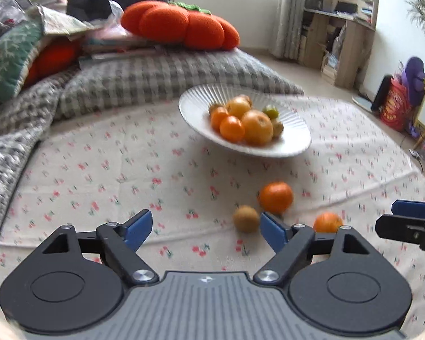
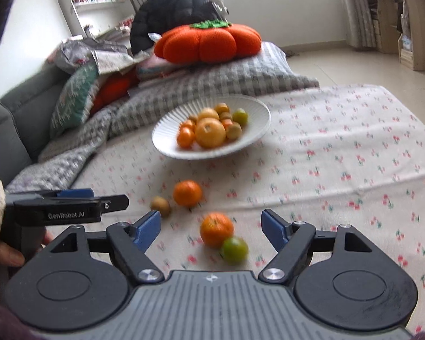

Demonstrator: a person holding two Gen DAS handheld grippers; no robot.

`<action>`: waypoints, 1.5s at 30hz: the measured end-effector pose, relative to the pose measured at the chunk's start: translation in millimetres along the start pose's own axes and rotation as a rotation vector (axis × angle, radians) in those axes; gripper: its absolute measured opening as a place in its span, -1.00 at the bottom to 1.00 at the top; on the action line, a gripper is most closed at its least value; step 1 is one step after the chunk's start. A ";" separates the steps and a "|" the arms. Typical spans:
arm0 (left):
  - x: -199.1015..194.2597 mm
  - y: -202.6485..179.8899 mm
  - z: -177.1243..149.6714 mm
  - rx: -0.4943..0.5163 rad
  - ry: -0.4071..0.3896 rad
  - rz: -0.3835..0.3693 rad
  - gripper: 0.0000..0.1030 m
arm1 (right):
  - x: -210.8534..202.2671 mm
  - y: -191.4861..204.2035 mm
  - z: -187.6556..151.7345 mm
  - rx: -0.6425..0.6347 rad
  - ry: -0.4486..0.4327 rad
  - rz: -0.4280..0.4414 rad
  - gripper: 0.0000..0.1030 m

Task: Organize fruits
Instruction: 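Return both open tools to the remaining fruits, then close the left tool on a brown kiwi while the right tool closes on a green lime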

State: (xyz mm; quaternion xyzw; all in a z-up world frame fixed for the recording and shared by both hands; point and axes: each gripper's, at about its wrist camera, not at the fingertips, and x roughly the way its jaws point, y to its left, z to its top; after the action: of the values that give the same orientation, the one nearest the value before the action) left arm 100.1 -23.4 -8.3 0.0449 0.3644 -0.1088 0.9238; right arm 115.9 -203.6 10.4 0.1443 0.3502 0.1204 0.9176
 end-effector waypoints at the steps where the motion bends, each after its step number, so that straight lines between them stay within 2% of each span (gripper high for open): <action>1: 2.6 -0.3 -3.6 0.003 0.007 -0.006 0.47 | 0.4 -0.4 -4.1 -0.003 0.005 -0.003 0.46; 8: 16.4 -6.8 -14.7 0.014 0.037 -0.014 0.47 | 10.6 -3.0 -26.1 -0.015 0.063 -0.033 0.46; 16: 38.0 -21.7 -16.5 0.057 0.038 -0.021 0.47 | 15.4 -3.2 -24.4 -0.080 0.069 -0.067 0.46; 20: 46.3 -23.1 -15.4 0.052 0.025 -0.026 0.46 | 19.2 -5.3 -26.5 -0.115 0.066 -0.083 0.35; 22: 49.2 -24.6 -15.8 0.067 0.019 -0.035 0.34 | 22.9 -7.7 -27.3 -0.112 0.068 -0.076 0.28; 29: 52.1 -25.3 -17.8 0.069 -0.043 -0.062 0.11 | 29.7 -1.9 -27.8 -0.138 0.055 -0.066 0.04; 40: 51.0 -28.1 -20.6 0.084 -0.084 -0.117 -0.58 | 35.6 5.1 -28.5 -0.174 0.038 -0.092 -0.32; 45: 47.7 -33.1 -26.8 0.094 -0.107 -0.108 -0.64 | 38.0 3.6 -30.0 -0.160 0.022 -0.103 -0.43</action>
State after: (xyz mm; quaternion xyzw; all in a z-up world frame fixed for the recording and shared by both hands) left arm 108.5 -59.3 -60.6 0.0628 0.3108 -0.1778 0.9316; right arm 122.7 -182.6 -32.8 0.0508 0.3566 0.1025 0.9272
